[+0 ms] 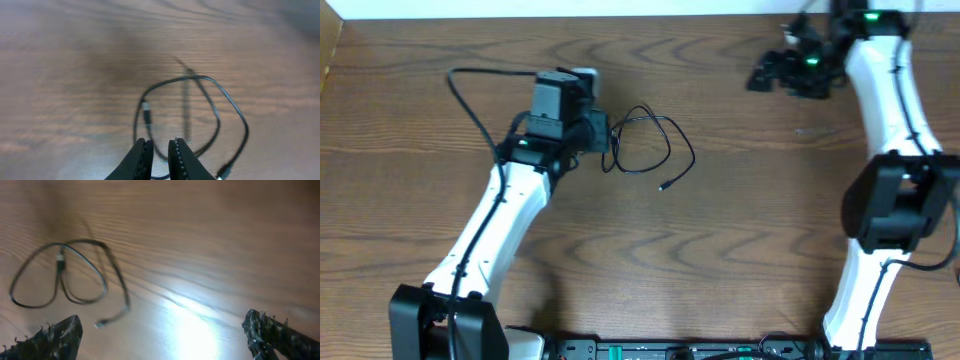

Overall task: Untangle cables
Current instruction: 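Grasp the black cable at center with the right gripper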

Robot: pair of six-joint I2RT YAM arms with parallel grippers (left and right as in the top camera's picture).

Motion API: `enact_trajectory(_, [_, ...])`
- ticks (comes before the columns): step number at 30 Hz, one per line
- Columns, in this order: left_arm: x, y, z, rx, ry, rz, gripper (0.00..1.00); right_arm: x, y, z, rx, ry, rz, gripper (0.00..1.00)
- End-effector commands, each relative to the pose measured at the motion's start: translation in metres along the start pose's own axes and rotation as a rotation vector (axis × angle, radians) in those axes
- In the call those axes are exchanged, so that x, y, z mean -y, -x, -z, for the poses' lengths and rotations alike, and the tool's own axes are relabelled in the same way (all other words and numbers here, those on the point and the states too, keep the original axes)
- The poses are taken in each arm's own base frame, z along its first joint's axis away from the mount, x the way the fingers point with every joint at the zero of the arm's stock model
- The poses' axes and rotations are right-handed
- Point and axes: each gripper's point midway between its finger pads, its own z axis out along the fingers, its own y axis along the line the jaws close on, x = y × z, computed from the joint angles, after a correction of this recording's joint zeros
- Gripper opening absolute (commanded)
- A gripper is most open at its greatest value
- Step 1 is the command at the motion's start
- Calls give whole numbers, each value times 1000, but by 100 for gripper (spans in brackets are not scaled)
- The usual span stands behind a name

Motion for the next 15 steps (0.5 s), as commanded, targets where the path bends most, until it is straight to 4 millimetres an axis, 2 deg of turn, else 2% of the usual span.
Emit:
enact_trajectory(1, [-37, 3, 8, 7, 72, 171, 17, -43, 3, -7, 27, -11, 1, 99])
enact_trajectory(5, [-73, -5, 15, -20, 137, 250, 17, -96, -1, -31, 35, 22, 101, 99])
enact_trajectory(9, [-101, -12, 23, -42, 176, 318, 17, -151, -18, -50, 21, 53, 171, 99])
enact_trajectory(12, [-112, -17, 27, -55, 179, 355, 17, -170, -30, -61, 19, -2, 137, 99])
enact_trajectory(15, [-113, -19, 29, -67, 150, 380, 17, -185, -41, -70, 16, -35, 100, 99])
